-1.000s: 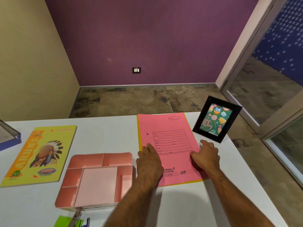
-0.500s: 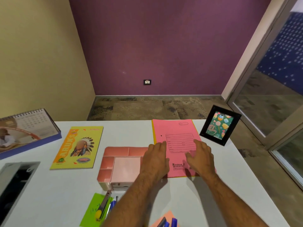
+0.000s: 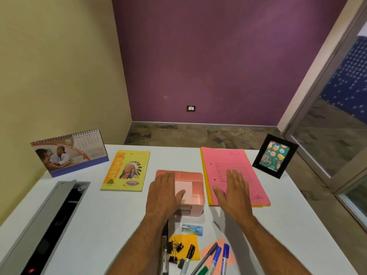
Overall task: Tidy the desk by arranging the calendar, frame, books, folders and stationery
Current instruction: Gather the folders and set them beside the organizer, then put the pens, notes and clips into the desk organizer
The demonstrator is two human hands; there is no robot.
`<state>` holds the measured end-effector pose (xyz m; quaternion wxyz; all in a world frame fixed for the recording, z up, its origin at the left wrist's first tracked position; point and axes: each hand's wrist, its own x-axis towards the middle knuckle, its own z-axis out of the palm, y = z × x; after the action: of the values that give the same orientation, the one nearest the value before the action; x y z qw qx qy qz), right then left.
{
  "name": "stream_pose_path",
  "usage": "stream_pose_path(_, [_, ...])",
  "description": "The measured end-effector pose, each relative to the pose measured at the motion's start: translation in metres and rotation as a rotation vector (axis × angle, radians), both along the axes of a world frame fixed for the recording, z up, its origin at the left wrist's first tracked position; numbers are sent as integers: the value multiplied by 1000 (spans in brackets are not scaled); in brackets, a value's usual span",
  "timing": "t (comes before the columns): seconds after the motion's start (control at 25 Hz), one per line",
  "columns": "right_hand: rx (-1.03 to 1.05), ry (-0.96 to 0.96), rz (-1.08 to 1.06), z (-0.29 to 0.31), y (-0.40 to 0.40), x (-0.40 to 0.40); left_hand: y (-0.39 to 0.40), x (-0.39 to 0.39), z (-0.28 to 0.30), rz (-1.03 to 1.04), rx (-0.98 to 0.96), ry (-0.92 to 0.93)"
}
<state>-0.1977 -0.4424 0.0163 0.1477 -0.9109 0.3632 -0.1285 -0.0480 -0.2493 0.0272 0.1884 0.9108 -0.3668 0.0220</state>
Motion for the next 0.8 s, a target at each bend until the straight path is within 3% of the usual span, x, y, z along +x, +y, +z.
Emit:
stream_pose_path(0.12, [6,7,24,2,32,0,41,0,-3,56,-11,-7])
stream_pose_path(0.36, [61,33,70,-3,89,2,101,-4,-29,195,65,159])
stream_pose_path(0.56, [82,-11,110,-14,124,7,116,-15,-53,287,51,454])
stream_pose_path(0.8, [218,-90,70,-37,159,5,105,-23,-67,544,-17,815])
